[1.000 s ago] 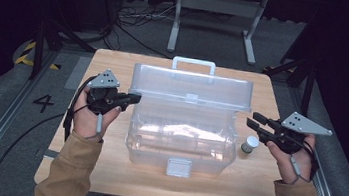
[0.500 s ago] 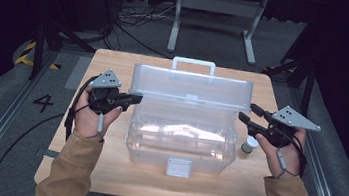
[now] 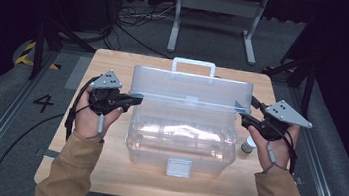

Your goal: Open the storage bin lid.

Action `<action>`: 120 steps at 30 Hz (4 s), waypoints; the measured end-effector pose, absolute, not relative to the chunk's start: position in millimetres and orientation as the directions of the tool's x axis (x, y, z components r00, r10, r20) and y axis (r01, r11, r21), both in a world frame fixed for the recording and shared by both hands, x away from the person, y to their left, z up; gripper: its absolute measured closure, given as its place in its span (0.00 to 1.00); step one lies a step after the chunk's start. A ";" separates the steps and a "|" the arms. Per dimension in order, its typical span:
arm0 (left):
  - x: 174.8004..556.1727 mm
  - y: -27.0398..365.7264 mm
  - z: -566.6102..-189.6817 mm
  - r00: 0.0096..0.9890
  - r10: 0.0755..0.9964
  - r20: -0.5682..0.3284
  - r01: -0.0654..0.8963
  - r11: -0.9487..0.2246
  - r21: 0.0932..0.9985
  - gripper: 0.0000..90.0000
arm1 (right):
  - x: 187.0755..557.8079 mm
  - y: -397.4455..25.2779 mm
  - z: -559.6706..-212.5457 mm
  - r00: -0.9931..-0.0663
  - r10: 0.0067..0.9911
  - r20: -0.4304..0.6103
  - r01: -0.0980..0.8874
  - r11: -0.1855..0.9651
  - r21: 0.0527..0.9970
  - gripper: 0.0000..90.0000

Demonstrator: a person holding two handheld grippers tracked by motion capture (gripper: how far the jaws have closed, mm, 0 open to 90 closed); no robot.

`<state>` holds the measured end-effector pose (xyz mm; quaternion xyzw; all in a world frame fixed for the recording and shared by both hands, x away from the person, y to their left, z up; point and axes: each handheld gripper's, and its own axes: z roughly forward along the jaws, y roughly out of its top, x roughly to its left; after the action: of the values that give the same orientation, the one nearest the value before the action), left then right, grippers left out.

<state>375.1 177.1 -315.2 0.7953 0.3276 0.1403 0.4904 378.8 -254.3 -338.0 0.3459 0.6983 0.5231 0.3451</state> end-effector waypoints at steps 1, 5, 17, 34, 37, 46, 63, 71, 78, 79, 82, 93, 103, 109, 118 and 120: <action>375.0 176.9 -315.4 0.746 0.658 -0.096 0.383 -0.306 0.872 0.97 | 379.1 -253.5 -338.2 -0.517 0.847 -0.123 0.120 0.215 0.969 0.56; 374.2 174.8 -316.3 0.752 0.653 -0.090 0.386 -0.325 0.863 0.92 | 380.2 -252.5 -337.4 -0.492 0.861 -0.126 0.117 0.209 0.971 0.58; 359.6 185.0 -316.6 0.755 0.651 -0.078 0.396 -0.358 0.845 0.77 | 387.5 -244.9 -331.7 -0.413 0.903 -0.120 0.097 0.175 0.980 0.61; 348.2 205.6 -323.0 0.740 0.663 -0.111 0.448 -0.363 0.817 0.73 | 400.2 -233.4 -324.5 -0.304 0.944 -0.126 0.048 0.147 0.988 0.74; 348.0 205.9 -323.5 0.750 0.652 -0.115 0.449 -0.373 0.812 0.73 | 401.8 -232.8 -322.9 -0.283 0.952 -0.119 0.046 0.137 0.989 0.78; 347.2 201.1 -324.6 0.782 0.610 -0.128 0.446 -0.405 0.798 0.71 | 415.1 -234.7 -319.6 -0.269 0.960 -0.083 0.116 0.117 0.986 0.87; 329.2 157.2 -344.7 0.906 0.400 -0.142 0.379 -0.613 0.693 0.66 | 429.3 -238.1 -311.4 -0.295 0.954 -0.057 0.184 0.115 0.976 0.87; 331.6 146.3 -362.7 0.913 0.364 -0.182 0.393 -0.672 0.627 0.66 | 431.5 -239.2 -310.9 -0.303 0.952 -0.049 0.189 0.111 0.976 0.86; 336.7 137.2 -378.7 0.913 0.358 -0.195 0.402 -0.715 0.572 0.66 | 433.9 -239.3 -309.8 -0.309 0.950 -0.045 0.194 0.110 0.975 0.85; 336.6 136.5 -379.8 0.910 0.366 -0.197 0.410 -0.712 0.570 0.66 | 434.0 -239.2 -309.8 -0.310 0.950 -0.045 0.193 0.109 0.975 0.85; 338.1 135.7 -383.5 0.908 0.368 -0.199 0.413 -0.714 0.564 0.67 | 435.1 -239.0 -310.4 -0.308 0.950 -0.043 0.186 0.104 0.977 0.85; 345.3 137.2 -397.4 0.904 0.392 -0.170 0.421 -0.749 0.512 0.80 | 438.0 -239.4 -310.7 -0.309 0.951 -0.031 0.189 0.094 0.977 0.85; 347.2 137.2 -403.3 0.912 0.369 -0.182 0.407 -0.743 0.532 0.83 | 439.7 -239.4 -310.5 -0.310 0.950 -0.028 0.191 0.091 0.977 0.85; 350.5 139.2 -407.8 0.911 0.351 -0.217 0.411 -0.726 0.551 0.83 | 442.7 -238.7 -309.3 -0.304 0.952 -0.033 0.196 0.096 0.976 0.86; 349.3 134.3 -410.3 0.920 0.347 -0.180 0.388 -0.752 0.534 0.84 | 451.8 -238.8 -308.7 -0.297 0.954 -0.022 0.217 0.090 0.972 0.87; 349.2 134.1 -410.2 0.921 0.347 -0.177 0.386 -0.753 0.533 0.84 | 452.8 -238.6 -308.3 -0.295 0.955 -0.023 0.220 0.091 0.971 0.87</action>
<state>349.2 134.1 -410.2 0.9356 0.1959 -0.0337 0.2918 452.8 -238.6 -308.3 0.4613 0.6371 0.4914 0.3739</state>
